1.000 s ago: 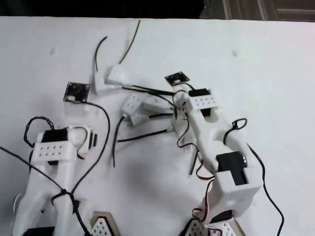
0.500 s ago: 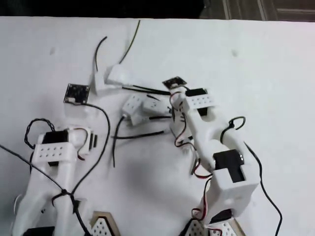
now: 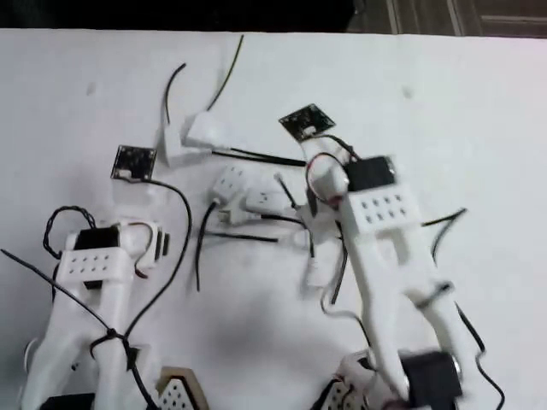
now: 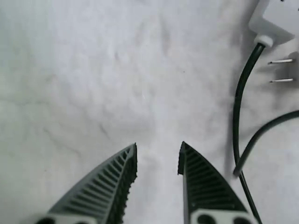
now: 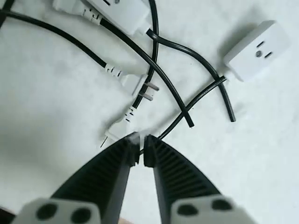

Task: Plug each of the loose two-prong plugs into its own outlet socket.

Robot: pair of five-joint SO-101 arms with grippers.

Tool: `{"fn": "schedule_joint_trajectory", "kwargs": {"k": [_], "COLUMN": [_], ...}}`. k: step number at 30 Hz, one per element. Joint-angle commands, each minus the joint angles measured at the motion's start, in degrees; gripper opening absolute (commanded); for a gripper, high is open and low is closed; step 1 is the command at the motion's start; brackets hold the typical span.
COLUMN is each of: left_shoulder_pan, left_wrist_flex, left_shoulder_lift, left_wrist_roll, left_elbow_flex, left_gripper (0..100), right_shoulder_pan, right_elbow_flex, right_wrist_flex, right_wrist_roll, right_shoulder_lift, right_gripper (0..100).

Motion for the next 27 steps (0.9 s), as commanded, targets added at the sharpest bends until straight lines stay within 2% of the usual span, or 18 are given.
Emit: {"fn": "schedule_joint_trajectory", "kwargs": {"k": [1, 9, 12, 15, 22, 27], "left_shoulder_pan": [-0.6, -0.6, -0.6, -0.6, -0.6, -0.6], "left_wrist_flex": [-0.9, -1.0, -1.0, -1.0, -1.0, -1.0], "left_shoulder_lift": [-2.0, -2.0, -2.0, -2.0, -2.0, -2.0], "left_wrist_roll": [-0.5, -0.5, -0.5, -0.5, -0.5, -0.5], "left_elbow_flex": [-0.4, -0.4, -0.4, -0.4, -0.4, -0.4], "left_gripper": [15, 15, 15, 15, 15, 15], "right_shoulder_pan": [0.0, -3.1, -5.4, -6.1, -5.8, -6.3], "right_elbow_flex": [-1.0, 4.3, 10.6, 15.2, 22.2, 22.9], "right_wrist_flex": [2.2, 5.8, 4.9, 2.6, -8.6, -14.4], "right_wrist_roll": [1.3, 0.8, -2.7, -6.1, -6.8, -11.2], "right_shoulder_lift": [-8.7, -11.1, -8.9, -6.5, -0.2, 5.6], "right_gripper": [1.6, 2.1, 8.7, 15.2, 15.5, 15.5]}}
